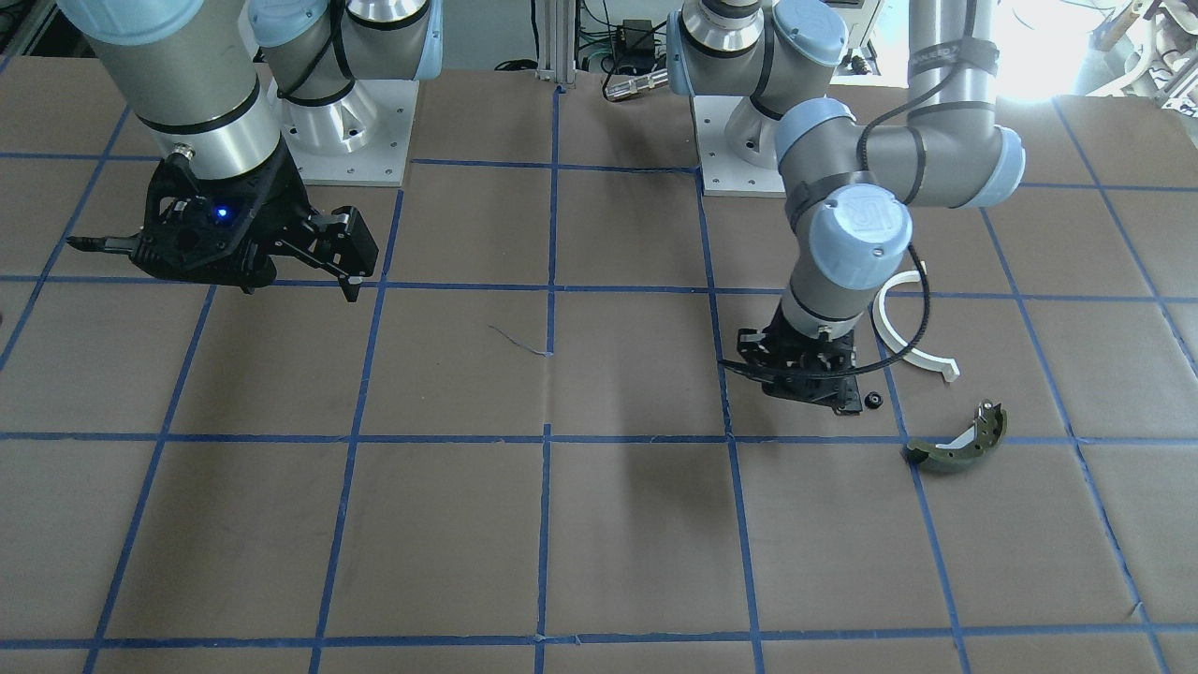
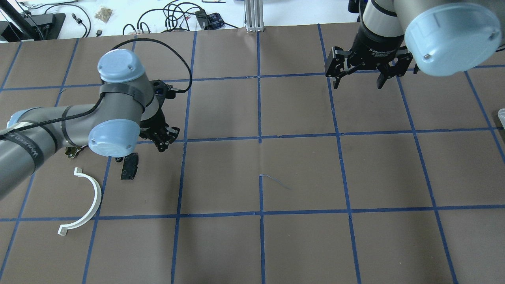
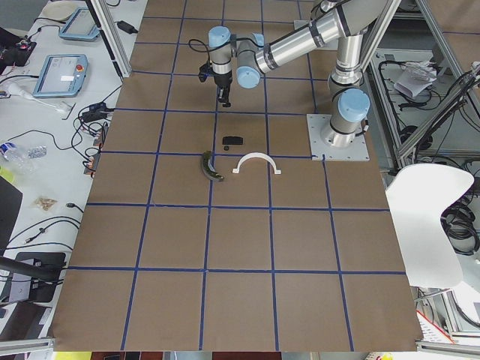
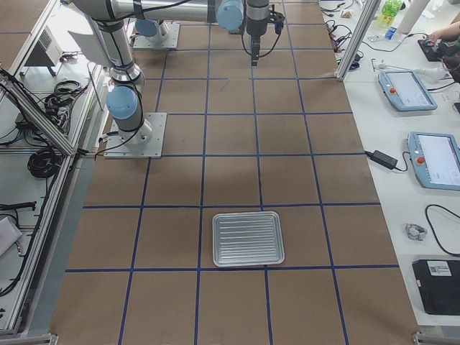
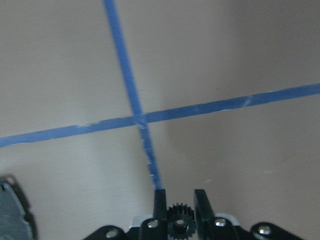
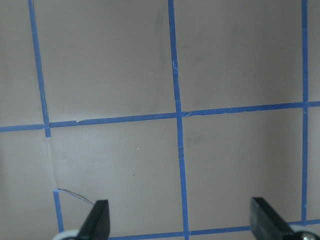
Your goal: Place bearing gear from tray to pile
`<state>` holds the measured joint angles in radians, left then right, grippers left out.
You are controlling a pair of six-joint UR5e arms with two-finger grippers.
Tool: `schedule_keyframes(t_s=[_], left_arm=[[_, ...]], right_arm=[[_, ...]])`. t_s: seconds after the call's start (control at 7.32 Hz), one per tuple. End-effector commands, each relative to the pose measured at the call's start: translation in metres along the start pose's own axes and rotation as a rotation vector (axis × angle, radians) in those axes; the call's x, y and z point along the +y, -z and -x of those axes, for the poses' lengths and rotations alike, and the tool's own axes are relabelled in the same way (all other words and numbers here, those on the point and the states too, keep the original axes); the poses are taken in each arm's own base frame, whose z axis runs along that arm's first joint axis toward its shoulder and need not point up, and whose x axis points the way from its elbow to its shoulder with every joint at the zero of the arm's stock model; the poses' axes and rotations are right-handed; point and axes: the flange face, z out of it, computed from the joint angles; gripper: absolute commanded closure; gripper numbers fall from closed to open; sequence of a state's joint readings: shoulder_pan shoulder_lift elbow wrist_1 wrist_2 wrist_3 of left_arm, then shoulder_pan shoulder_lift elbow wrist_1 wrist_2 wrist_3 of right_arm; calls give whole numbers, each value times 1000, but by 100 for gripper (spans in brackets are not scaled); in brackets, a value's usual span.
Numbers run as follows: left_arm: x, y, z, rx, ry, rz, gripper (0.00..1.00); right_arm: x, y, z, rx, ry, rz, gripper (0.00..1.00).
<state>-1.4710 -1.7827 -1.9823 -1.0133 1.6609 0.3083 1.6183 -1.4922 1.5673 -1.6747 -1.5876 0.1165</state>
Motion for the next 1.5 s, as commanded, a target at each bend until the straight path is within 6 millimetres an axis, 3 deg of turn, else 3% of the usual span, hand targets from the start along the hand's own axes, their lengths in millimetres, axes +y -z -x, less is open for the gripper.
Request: schedule_keyframes(t_s=[0.0, 0.41, 0.96, 1.09, 1.23, 1.37], left_arm=[[33, -27, 86, 25, 56, 15, 93], [49, -57, 116, 26, 120, 11, 93], [53, -61, 120, 24, 137, 9, 89], [54, -63, 118, 27, 137, 13, 29], [54, -63, 119, 26, 132, 13, 0], [53, -61, 120, 20, 131, 12, 0]], right_arm=[[1, 1, 0, -1, 0, 0, 0], [1, 0, 0, 0, 0, 1, 0], [1, -1, 0, 2, 3, 3, 0], [1, -1, 0, 2, 5, 4, 0], [1, 0, 0, 3, 14, 1, 0], [1, -1, 0, 3, 14, 2, 0]])
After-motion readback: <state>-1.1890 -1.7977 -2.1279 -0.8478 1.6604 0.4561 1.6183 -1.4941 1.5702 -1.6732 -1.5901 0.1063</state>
